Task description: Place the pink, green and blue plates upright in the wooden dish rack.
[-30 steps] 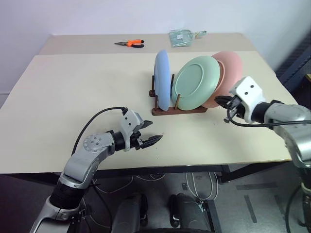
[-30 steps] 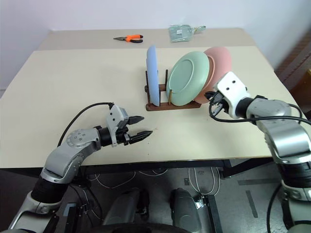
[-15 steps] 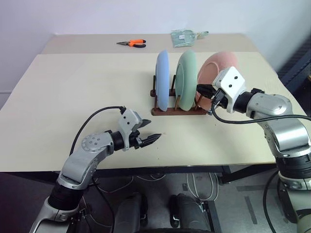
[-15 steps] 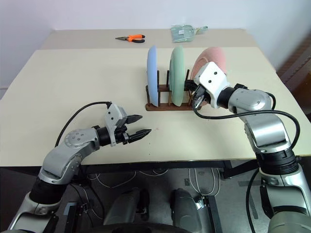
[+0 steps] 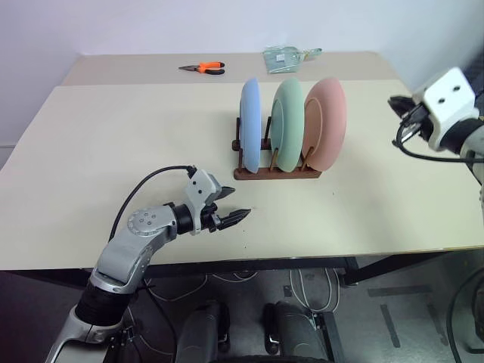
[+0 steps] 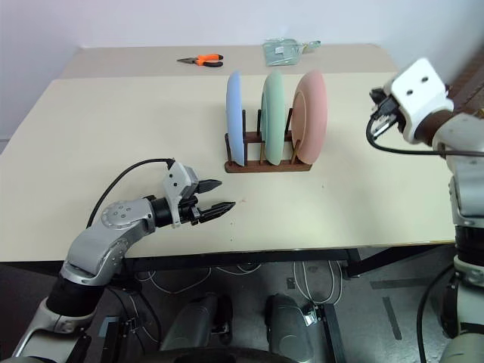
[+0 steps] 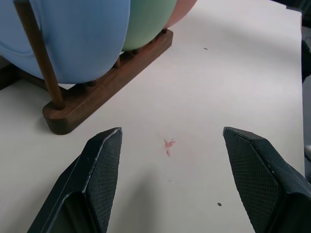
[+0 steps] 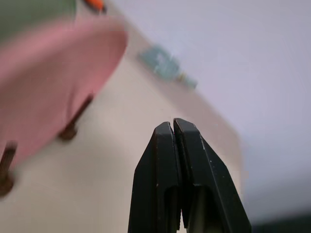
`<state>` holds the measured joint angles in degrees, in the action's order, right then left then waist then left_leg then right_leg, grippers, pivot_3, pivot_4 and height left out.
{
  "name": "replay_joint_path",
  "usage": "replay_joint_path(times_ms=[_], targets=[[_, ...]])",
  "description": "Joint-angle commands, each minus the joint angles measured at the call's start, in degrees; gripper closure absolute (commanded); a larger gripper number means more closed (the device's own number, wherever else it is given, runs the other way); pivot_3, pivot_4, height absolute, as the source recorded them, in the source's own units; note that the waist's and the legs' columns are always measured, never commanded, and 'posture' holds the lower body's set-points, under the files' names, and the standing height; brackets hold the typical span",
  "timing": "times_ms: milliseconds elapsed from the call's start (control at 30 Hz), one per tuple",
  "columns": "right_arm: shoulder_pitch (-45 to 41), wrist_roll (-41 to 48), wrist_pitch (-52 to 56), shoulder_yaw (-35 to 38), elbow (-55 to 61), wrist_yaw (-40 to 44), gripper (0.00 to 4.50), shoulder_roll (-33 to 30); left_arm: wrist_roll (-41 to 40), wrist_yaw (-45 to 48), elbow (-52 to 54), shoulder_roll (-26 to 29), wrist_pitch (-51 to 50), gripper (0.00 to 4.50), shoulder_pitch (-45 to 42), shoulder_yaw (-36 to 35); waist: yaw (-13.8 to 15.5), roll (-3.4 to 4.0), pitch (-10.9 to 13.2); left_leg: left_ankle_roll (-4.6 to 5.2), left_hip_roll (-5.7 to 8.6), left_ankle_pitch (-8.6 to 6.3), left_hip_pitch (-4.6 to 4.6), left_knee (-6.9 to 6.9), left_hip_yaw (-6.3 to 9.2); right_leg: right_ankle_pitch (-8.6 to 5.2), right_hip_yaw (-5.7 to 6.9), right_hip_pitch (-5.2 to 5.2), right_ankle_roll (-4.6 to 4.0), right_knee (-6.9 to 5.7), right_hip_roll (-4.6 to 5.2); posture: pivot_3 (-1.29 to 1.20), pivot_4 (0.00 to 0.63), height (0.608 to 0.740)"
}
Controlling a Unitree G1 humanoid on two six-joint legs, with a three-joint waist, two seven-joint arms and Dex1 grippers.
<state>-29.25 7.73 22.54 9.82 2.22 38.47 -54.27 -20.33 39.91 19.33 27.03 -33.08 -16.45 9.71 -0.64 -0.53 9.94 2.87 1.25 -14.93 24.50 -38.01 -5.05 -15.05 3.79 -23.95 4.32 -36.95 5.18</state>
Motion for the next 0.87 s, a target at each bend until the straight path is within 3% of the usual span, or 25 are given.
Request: replay_joint_path(times_ms=[33, 233, 400, 867], targets=[[4.46, 2.52, -1.64, 2.26, 2.67, 3.24, 4.46, 0.38, 1.89, -1.21, -1.28, 0.67, 3.01, 1.08, -0.16, -2.34, 0.08, -0.01, -0.01, 0.00, 0.00, 0.00, 0.00, 0.00, 0.01, 0.00, 0.01, 0.01, 0.00, 0.00, 0.00, 0.00, 0.150, 0.740], [11.53, 4.43, -6.59, 5.07, -2.31, 3.39, 4.46, 3.98, 3.31, -2.29, -7.47, 6.00, 7.49, 1.08, 6.03, -12.03, -0.28, 0.07, 0.02, 0.02, -0.01, -0.01, -0.08, 0.00, 0.00, 0.00, 0.00, 0.07, 0.01, -0.01, -0.01, 0.00, 0.150, 0.740], [12.36, 8.08, -8.25, 8.05, -6.77, 4.45, 4.46, 6.49, 3.72, -2.42, -9.12, 8.50, 9.68, 1.08, 9.86, -16.45, 0.28, 0.08, 0.03, 0.03, -0.01, -0.03, -0.09, -0.03, 0.02, 0.00, 0.01, 0.14, 0.01, 0.03, 0.00, 0.00, 0.150, 0.740], [10.87, 8.64, -9.61, 7.11, -11.49, 3.84, 4.46, 9.12, 4.12, -3.44, -8.60, 8.29, 9.85, 1.08, 10.10, -16.74, -0.12, 0.11, 0.02, 0.01, -0.02, -0.05, -0.12, -0.02, 0.05, 0.00, 0.01, 0.14, 0.00, 0.01, 0.03, 0.00, 0.150, 0.740]])
